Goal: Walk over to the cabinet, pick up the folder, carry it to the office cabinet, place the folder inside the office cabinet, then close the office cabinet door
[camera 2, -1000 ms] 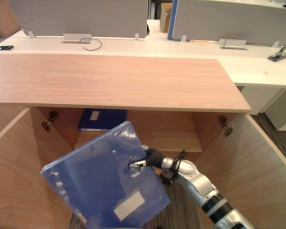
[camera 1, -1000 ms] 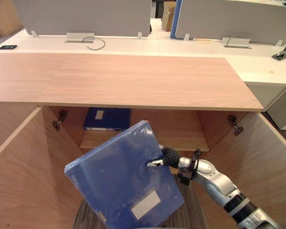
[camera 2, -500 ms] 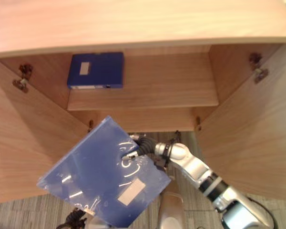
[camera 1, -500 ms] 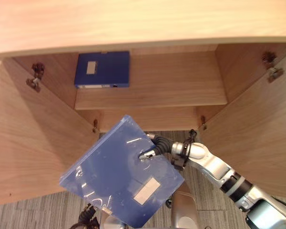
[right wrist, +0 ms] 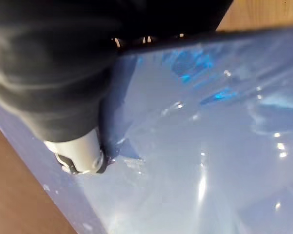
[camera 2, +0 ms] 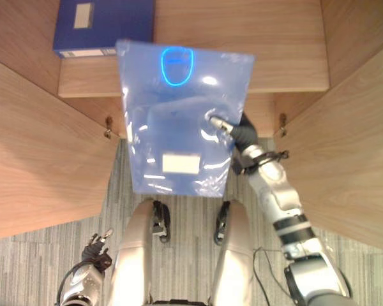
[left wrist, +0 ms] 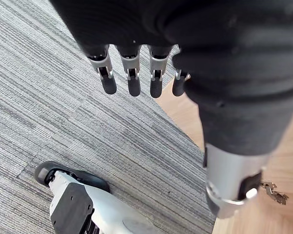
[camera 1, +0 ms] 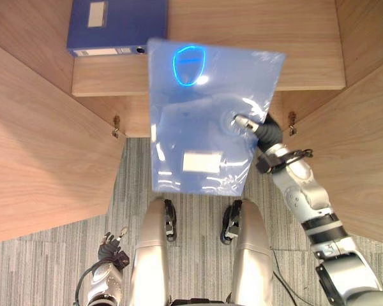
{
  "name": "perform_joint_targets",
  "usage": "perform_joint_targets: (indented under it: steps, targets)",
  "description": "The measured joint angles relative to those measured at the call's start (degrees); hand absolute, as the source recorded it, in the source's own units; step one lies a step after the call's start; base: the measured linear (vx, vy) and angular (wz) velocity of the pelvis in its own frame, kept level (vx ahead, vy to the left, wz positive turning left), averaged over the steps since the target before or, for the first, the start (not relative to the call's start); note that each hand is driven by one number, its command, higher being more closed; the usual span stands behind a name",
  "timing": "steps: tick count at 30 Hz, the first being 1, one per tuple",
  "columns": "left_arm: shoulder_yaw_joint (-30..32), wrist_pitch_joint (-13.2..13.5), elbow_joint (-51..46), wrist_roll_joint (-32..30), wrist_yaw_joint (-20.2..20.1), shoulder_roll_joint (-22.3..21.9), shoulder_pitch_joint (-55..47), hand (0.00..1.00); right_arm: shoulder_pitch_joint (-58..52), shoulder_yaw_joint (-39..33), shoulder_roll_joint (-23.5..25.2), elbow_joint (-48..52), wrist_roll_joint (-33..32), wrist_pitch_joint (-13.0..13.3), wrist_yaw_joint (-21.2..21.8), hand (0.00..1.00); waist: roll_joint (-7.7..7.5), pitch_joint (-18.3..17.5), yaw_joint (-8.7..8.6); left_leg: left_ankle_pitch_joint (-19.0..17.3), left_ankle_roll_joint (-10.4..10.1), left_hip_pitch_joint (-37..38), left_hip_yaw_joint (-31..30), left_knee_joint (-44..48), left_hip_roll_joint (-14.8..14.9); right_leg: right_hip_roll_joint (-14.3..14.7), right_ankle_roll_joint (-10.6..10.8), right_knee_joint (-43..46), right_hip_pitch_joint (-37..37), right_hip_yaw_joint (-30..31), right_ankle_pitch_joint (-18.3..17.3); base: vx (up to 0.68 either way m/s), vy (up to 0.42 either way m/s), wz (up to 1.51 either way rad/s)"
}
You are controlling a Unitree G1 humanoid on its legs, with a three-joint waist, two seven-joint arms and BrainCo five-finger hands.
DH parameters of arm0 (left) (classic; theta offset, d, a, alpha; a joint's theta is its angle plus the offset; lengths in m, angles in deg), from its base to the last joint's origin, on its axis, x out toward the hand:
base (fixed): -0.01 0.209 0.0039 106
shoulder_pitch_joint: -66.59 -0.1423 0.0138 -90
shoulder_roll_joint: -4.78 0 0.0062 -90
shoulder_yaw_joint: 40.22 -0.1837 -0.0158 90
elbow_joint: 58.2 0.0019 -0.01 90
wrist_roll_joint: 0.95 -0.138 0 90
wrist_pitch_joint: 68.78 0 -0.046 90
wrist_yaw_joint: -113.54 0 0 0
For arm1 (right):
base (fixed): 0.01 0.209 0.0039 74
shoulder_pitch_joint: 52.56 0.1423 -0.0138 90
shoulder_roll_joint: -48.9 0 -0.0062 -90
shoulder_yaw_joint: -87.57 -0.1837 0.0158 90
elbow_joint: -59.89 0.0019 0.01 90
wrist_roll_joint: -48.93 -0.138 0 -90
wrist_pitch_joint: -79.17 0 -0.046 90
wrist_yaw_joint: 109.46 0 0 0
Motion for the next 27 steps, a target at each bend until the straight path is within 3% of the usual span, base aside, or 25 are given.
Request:
perform_joint_targets:
  steps: [3,11,16,22,27]
  targets:
    - [0.1,0.0,-0.3,0.0,0.1,0.0,0.0,0.00,7.3,-3.8,0.1,-5.9,-4.0,0.3,-3.2,1.00,0.05,0.3,0.36,0.2,0.0,-1.5,-0.4,0.0,-0.1,-0.1,-0.3,0.0,-1.1,-0.3,0.2,0.04,-0.009,0.07]
    - [0.1,0.0,-2.2,1.6,2.2,-0.4,-0.1,0.00,23.7,-10.4,2.2,-21.4,-22.3,2.3,-12.2,1.00,0.35,0.8,1.34,0.2,-0.1,-2.7,-1.4,-0.2,0.0,-0.4,-0.3,-0.8,-1.3,-1.4,0.2,0.03,0.000,0.03]
    - [0.1,0.0,-4.2,2.6,4.9,-1.8,-0.4,0.00,31.0,-16.5,3.4,-24.6,-31.9,6.9,-17.5,1.00,1.41,1.3,1.94,0.2,-0.1,-2.7,-1.6,-0.1,-0.2,-0.8,-0.3,-1.1,-0.8,-2.0,0.2,0.00,-0.004,0.04]
    - [0.1,1.0,-6.6,2.7,8.3,-3.7,-0.7,0.00,36.6,-23.7,3.7,-27.6,-34.9,12.9,-24.1,1.00,1.69,1.2,2.29,1.2,-0.3,-3.5,-2.2,-1.6,-0.9,-1.6,-0.3,-2.4,-0.7,-3.2,0.2,0.02,-0.019,0.09]
    - [0.2,1.1,-7.0,0.7,11.0,-4.5,-0.7,0.00,40.0,-23.2,3.7,-31.3,-34.9,12.6,-28.5,1.00,2.91,1.1,2.39,1.9,-0.6,-4.6,-3.0,-2.8,-0.9,-1.7,-0.7,-3.7,-0.9,-4.6,0.4,0.03,-0.030,0.09]
